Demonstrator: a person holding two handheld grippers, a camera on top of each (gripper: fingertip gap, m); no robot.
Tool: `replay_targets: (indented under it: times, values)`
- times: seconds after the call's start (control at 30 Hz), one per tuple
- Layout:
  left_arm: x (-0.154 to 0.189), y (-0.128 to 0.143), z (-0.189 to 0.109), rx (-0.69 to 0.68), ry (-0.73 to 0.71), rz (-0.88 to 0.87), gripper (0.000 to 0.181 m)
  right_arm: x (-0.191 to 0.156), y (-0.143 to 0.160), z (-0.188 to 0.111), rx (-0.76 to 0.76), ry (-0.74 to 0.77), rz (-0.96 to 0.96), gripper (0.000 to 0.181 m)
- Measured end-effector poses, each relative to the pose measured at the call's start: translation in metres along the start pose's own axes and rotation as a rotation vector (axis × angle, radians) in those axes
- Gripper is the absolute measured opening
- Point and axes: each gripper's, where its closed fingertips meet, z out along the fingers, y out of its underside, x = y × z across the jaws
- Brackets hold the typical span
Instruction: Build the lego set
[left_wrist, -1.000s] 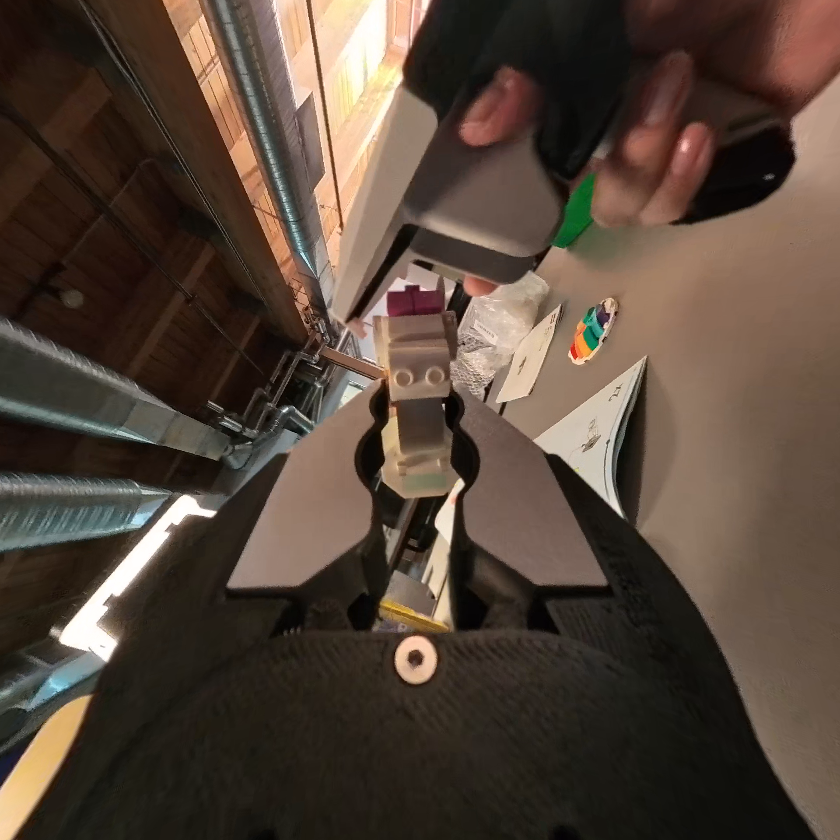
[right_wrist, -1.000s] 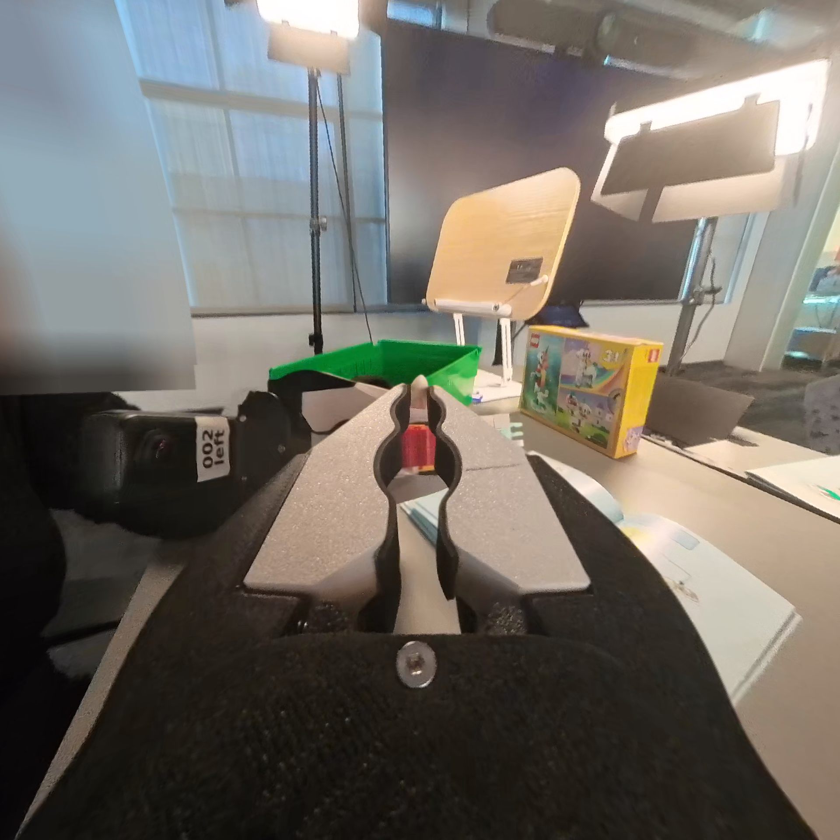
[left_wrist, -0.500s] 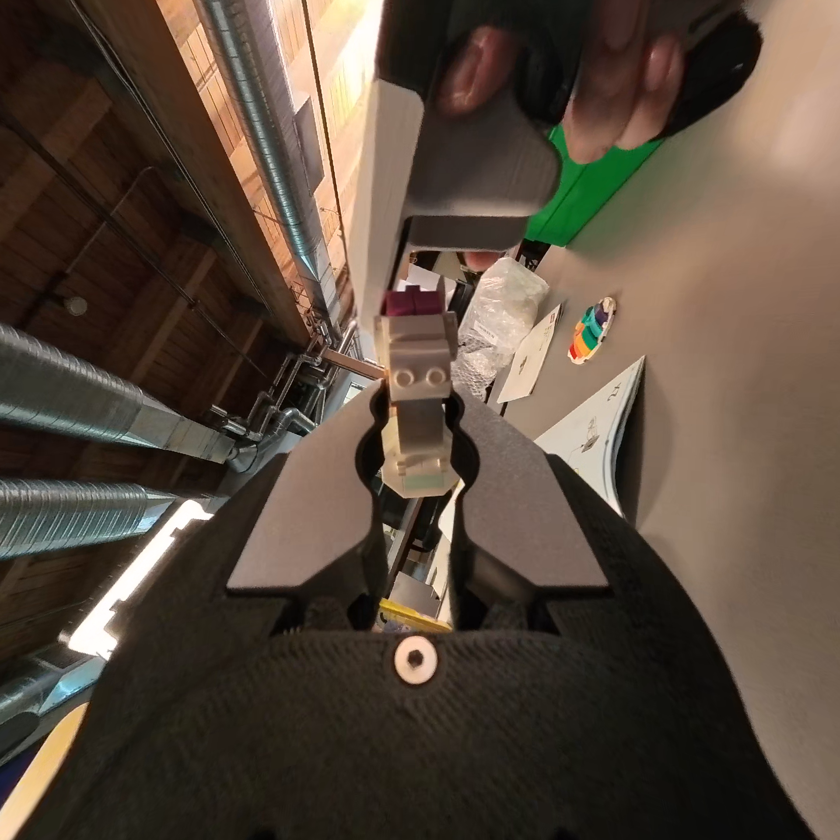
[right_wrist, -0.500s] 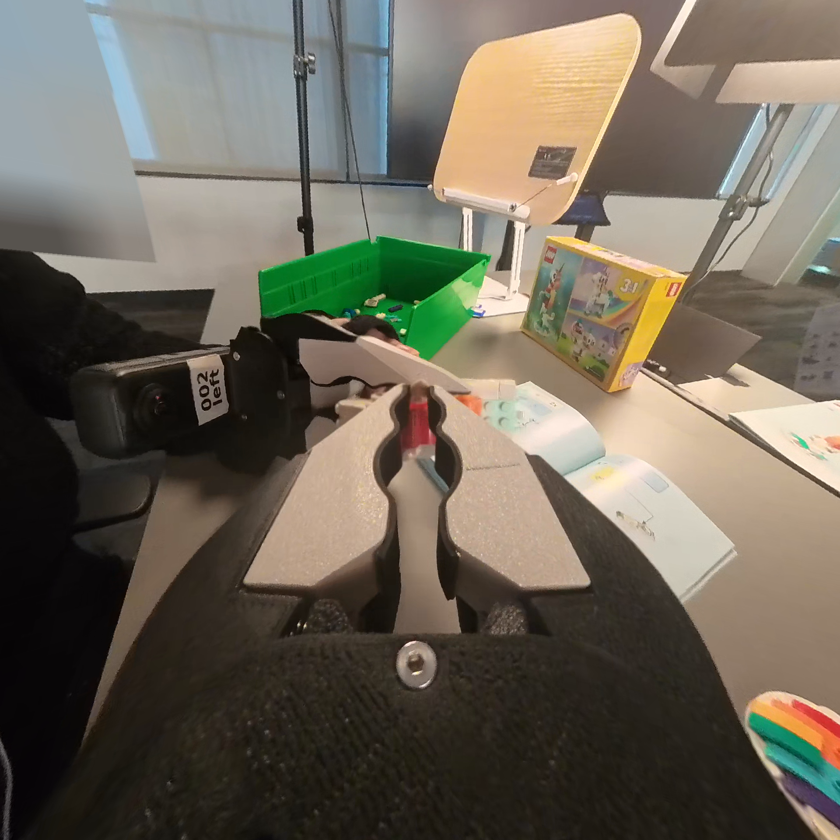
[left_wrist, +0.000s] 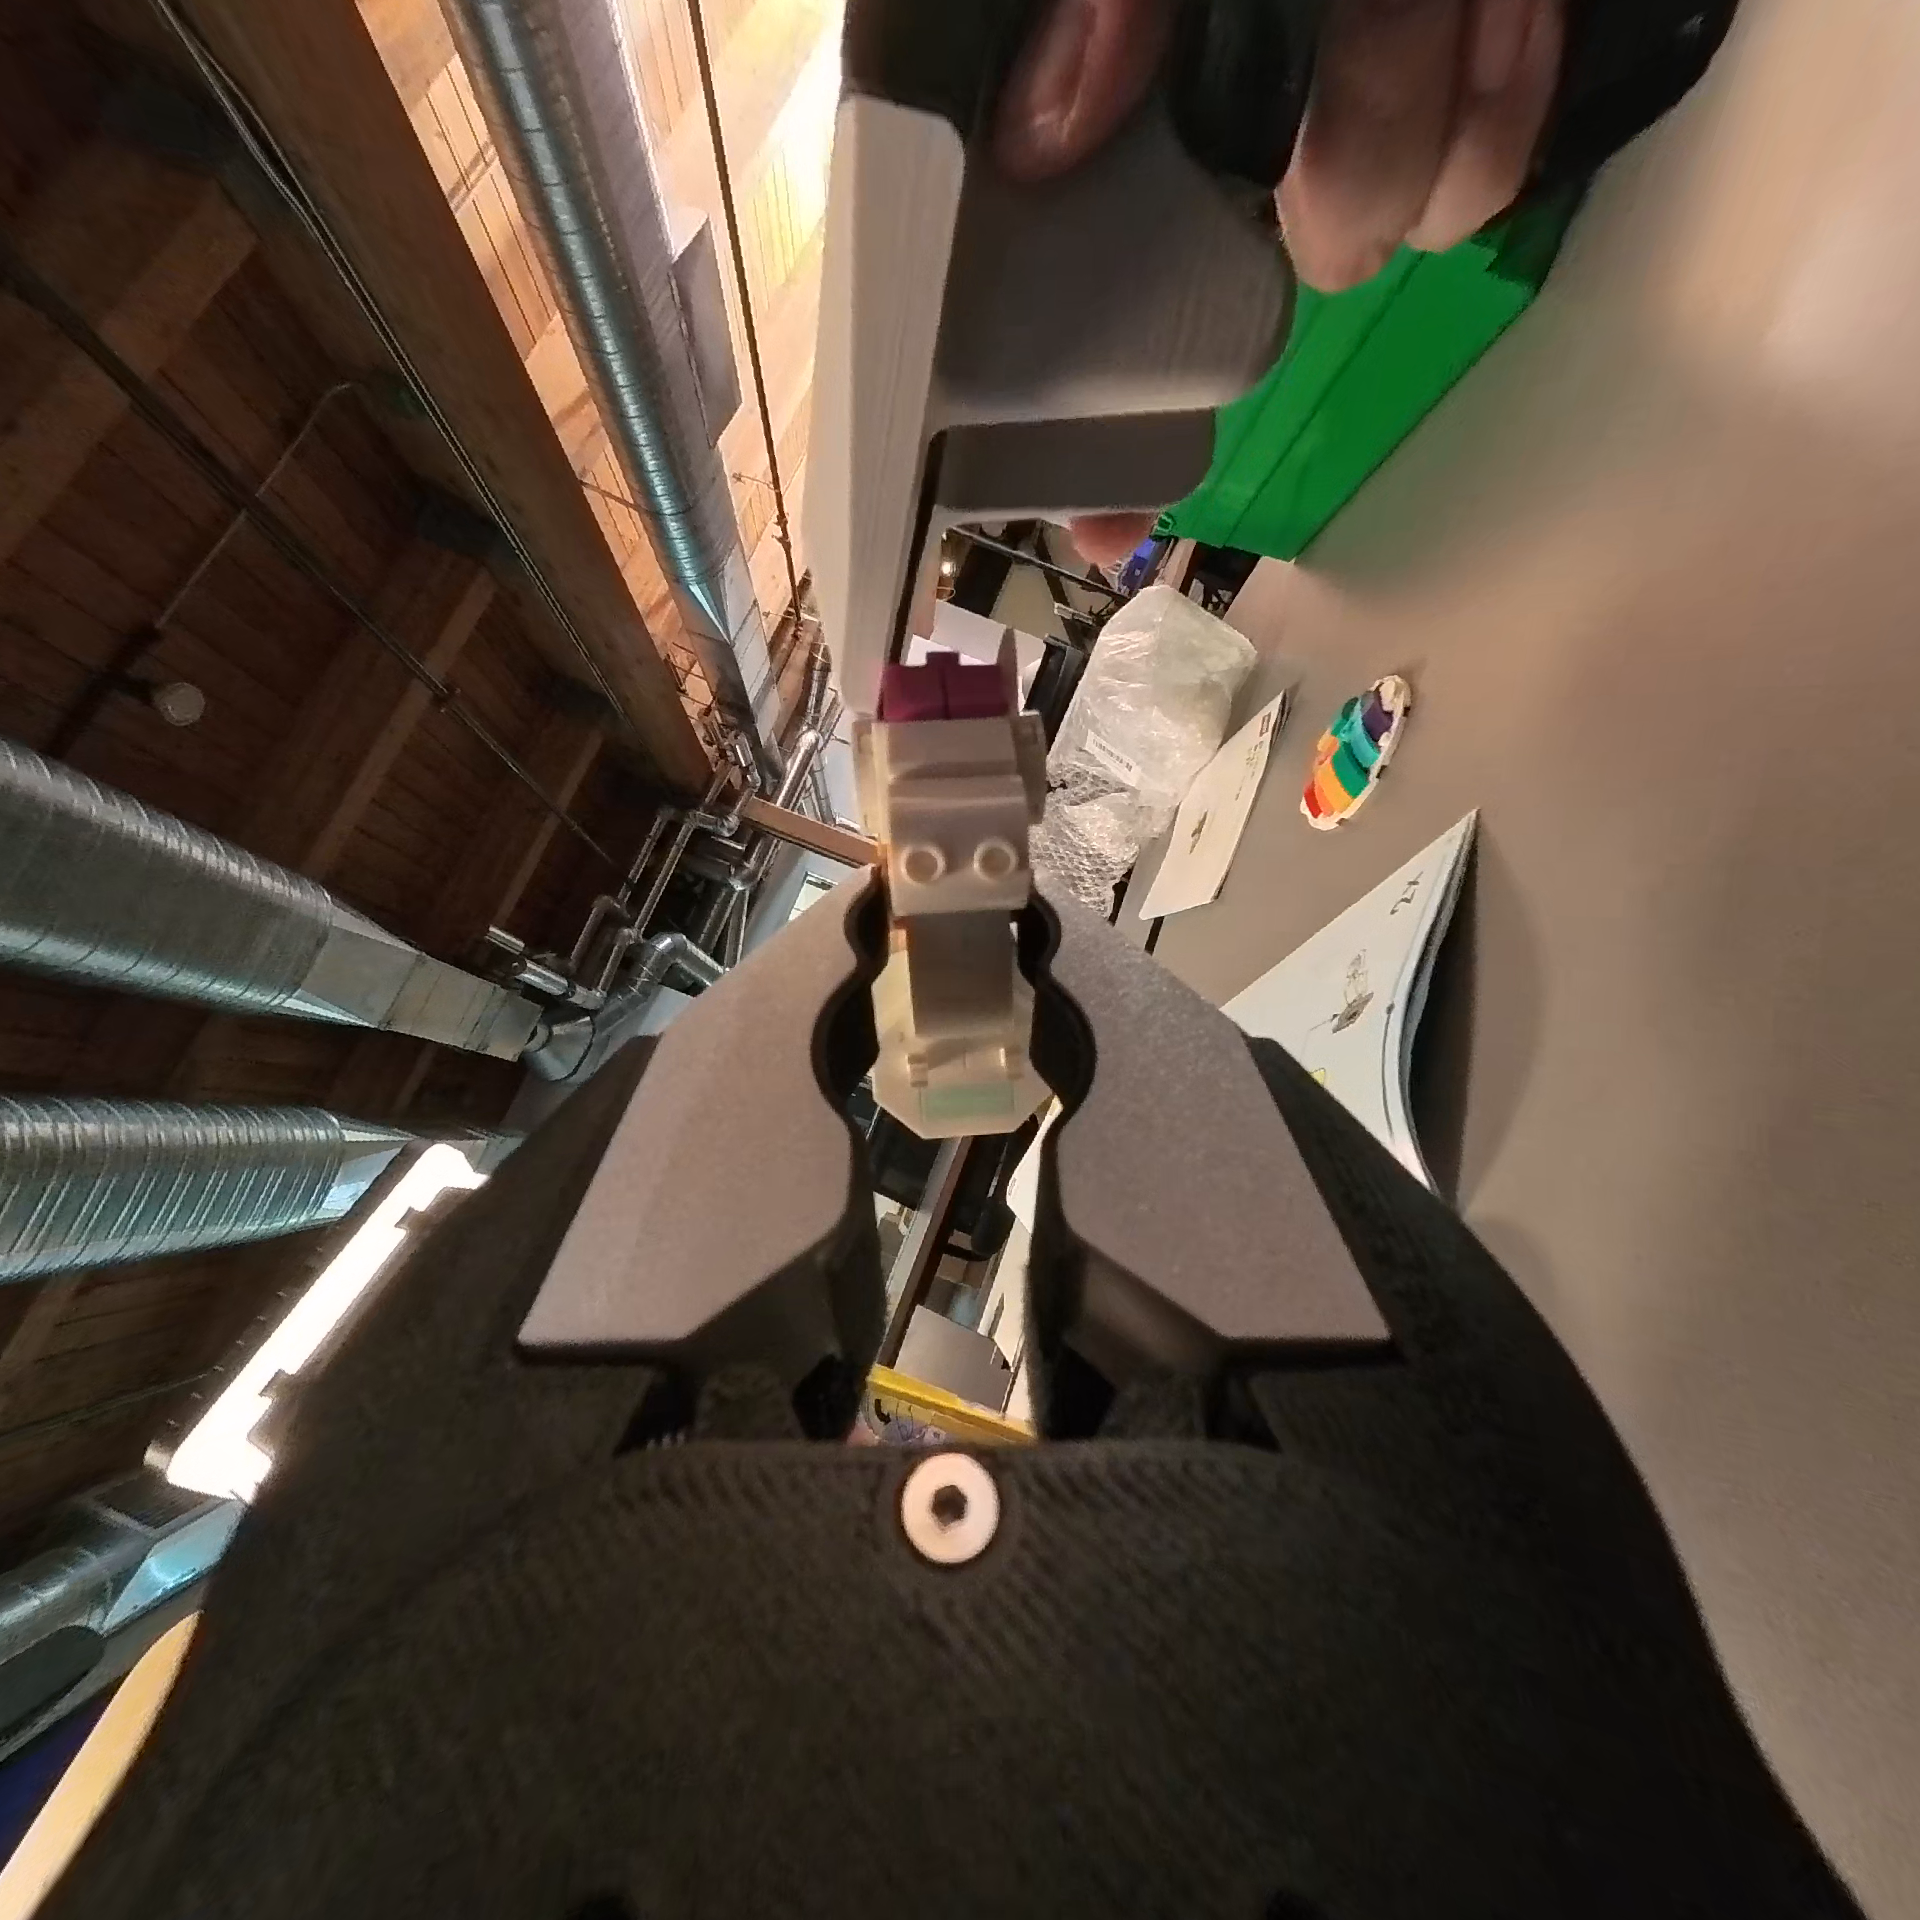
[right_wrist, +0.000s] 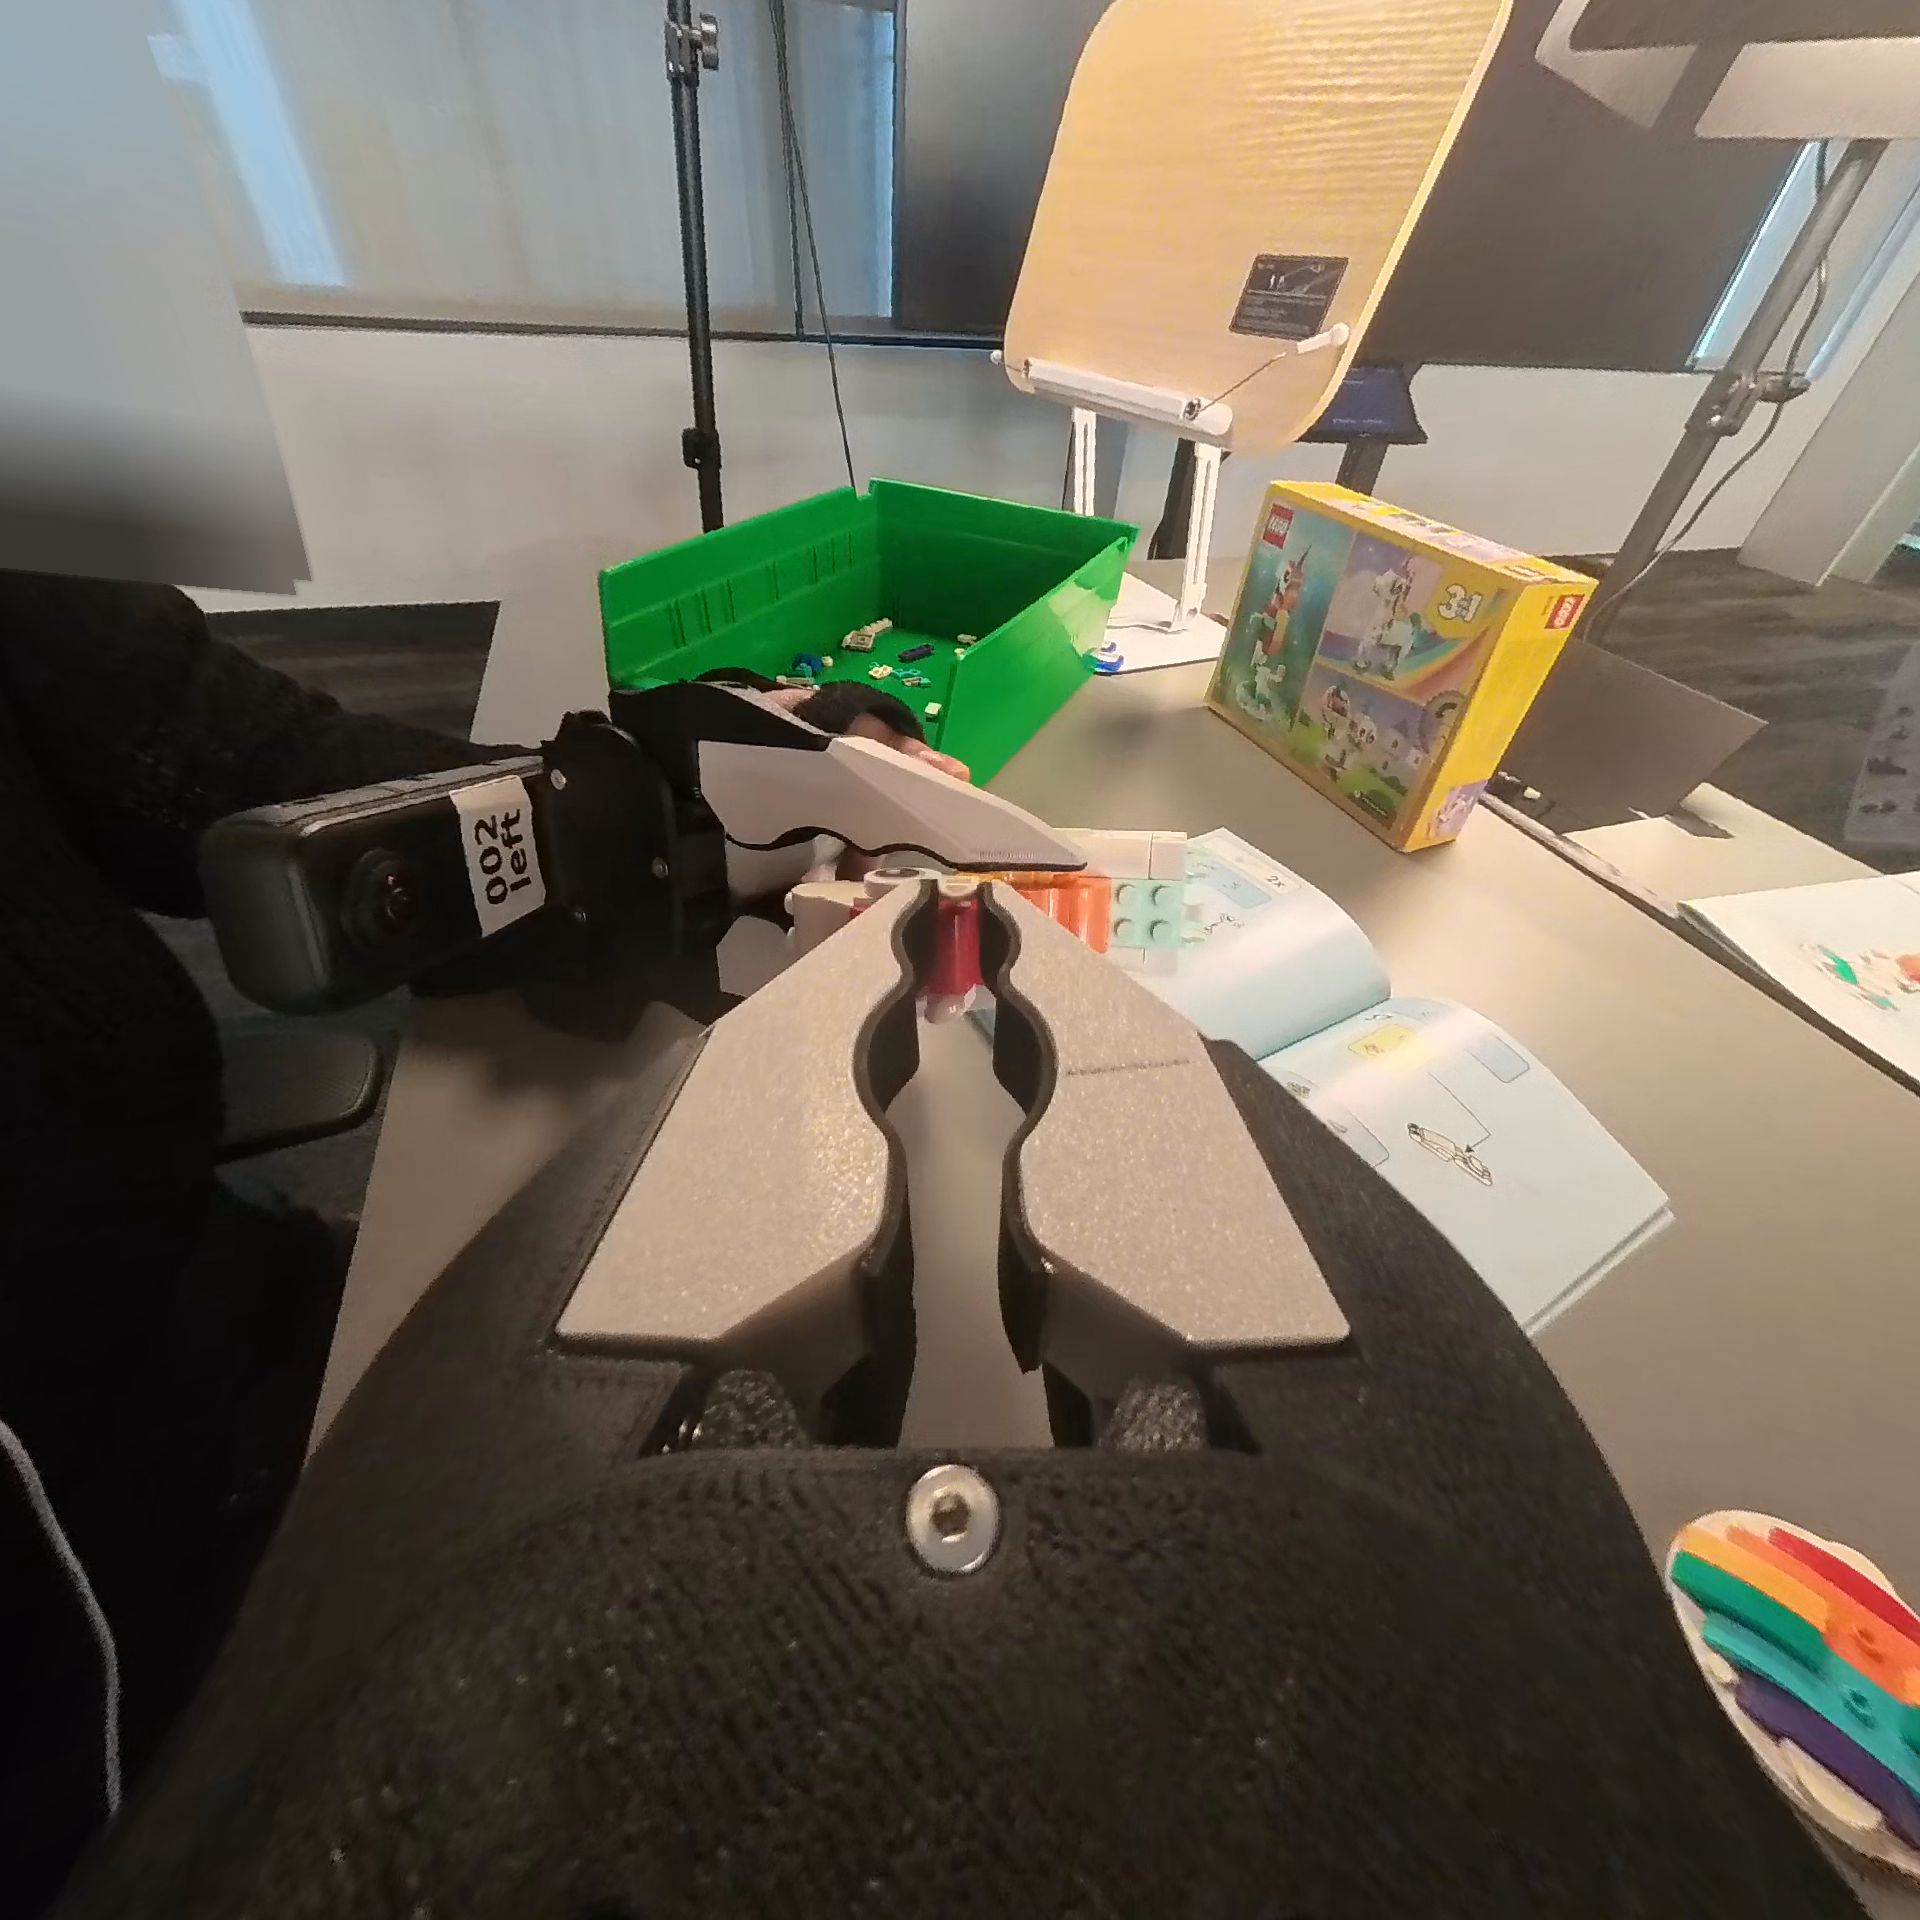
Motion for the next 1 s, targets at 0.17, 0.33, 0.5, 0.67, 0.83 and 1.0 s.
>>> replay_targets:
  times: [0.17, 0.33, 0.5, 0.67, 0.83, 1.0]
  values:
    - [0.0002, 0.0013, 0.0006, -0.007, 0.002, -0.003, 0.024, 0.0008, -0.0003, -0.0012, -0.005, 0.011, 0.006, 0.005]
    - [0.001, 0.0031, 0.0014, -0.017, 0.008, -0.007, 0.024, 0.0033, -0.0004, -0.0033, -0.009, 0.029, 0.015, 0.005]
    - [0.0022, 0.0037, 0.0019, -0.022, 0.014, -0.006, 0.024, 0.0028, 0.0016, -0.0032, -0.029, 0.032, 0.013, 0.005]
    - [0.0032, 0.004, 0.0022, -0.023, 0.018, 0.001, 0.024, 0.0029, 0.0031, -0.0033, -0.054, 0.042, 0.0, 0.005]
    - [0.0033, 0.0031, 0.0022, -0.02, 0.017, 0.002, 0.024, 0.0024, 0.0029, -0.0035, -0.074, 0.05, -0.018, 0.005]
    - [0.0033, 0.003, 0.0022, -0.018, 0.016, 0.001, 0.024, 0.0018, 0.0024, -0.0037, -0.081, 0.049, -0.019, 0.007]
